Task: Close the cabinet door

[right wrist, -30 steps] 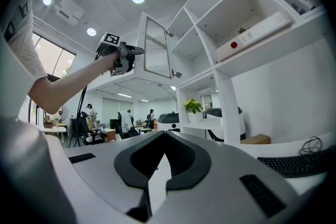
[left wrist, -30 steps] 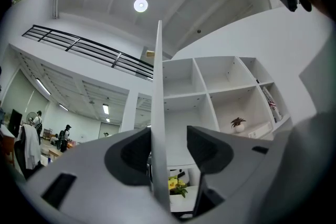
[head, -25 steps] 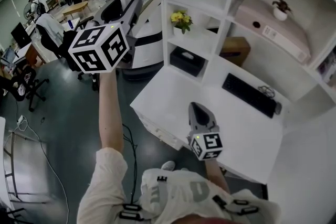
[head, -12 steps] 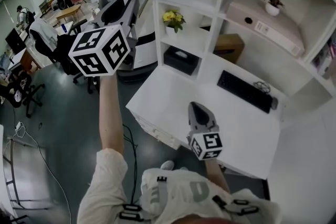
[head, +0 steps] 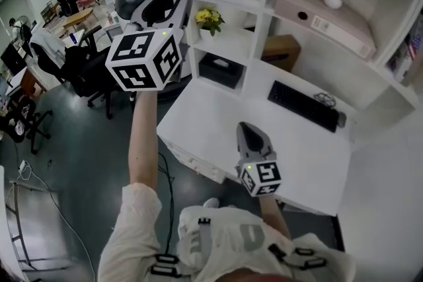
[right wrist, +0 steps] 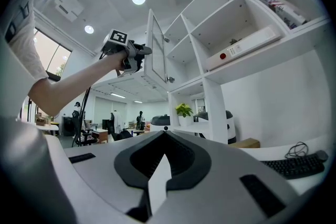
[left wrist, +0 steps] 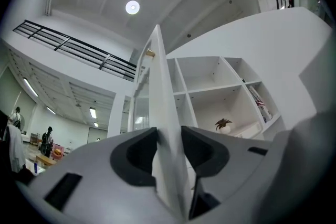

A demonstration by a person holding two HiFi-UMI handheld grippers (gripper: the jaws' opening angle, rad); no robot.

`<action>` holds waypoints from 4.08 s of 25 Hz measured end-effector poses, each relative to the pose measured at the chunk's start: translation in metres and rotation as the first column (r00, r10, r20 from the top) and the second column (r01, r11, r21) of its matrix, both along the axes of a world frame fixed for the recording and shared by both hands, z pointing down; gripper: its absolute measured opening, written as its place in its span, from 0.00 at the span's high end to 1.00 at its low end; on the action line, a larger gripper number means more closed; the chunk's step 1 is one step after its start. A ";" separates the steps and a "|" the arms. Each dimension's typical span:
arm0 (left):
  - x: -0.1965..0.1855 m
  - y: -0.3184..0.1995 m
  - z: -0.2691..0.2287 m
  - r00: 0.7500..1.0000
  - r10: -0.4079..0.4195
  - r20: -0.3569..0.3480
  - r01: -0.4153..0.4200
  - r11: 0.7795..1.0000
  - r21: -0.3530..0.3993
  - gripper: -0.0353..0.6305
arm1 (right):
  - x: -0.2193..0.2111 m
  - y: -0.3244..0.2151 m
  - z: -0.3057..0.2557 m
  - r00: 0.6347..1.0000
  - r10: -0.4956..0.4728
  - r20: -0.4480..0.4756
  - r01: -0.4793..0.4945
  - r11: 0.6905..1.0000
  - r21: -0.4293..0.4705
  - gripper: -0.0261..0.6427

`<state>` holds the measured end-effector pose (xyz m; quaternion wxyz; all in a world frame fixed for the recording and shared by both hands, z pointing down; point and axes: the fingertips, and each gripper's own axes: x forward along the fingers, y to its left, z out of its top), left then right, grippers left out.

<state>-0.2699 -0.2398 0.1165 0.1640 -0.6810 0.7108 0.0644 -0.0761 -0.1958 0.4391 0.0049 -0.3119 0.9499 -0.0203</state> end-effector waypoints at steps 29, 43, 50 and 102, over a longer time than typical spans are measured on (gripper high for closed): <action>0.082 -0.094 0.002 0.989 0.006 0.144 -0.011 0.999 0.037 0.70 | 0.082 -0.031 -0.005 0.976 0.219 0.004 -0.219 0.975 0.027 0.95; 0.097 -0.134 0.003 0.971 0.005 0.238 -0.010 1.000 0.020 0.69 | 0.105 -0.043 0.003 0.953 0.303 -0.006 -0.303 0.953 0.010 0.95; 0.102 -0.152 0.003 0.966 -0.003 0.260 0.000 1.000 0.014 0.69 | 0.112 -0.045 0.008 0.942 0.334 0.000 -0.334 0.942 -0.010 0.95; 0.115 -0.214 0.006 0.971 -0.003 0.240 0.013 0.999 -0.039 0.63 | 0.171 -0.030 0.021 0.880 0.472 -0.041 -0.474 0.880 -0.039 0.95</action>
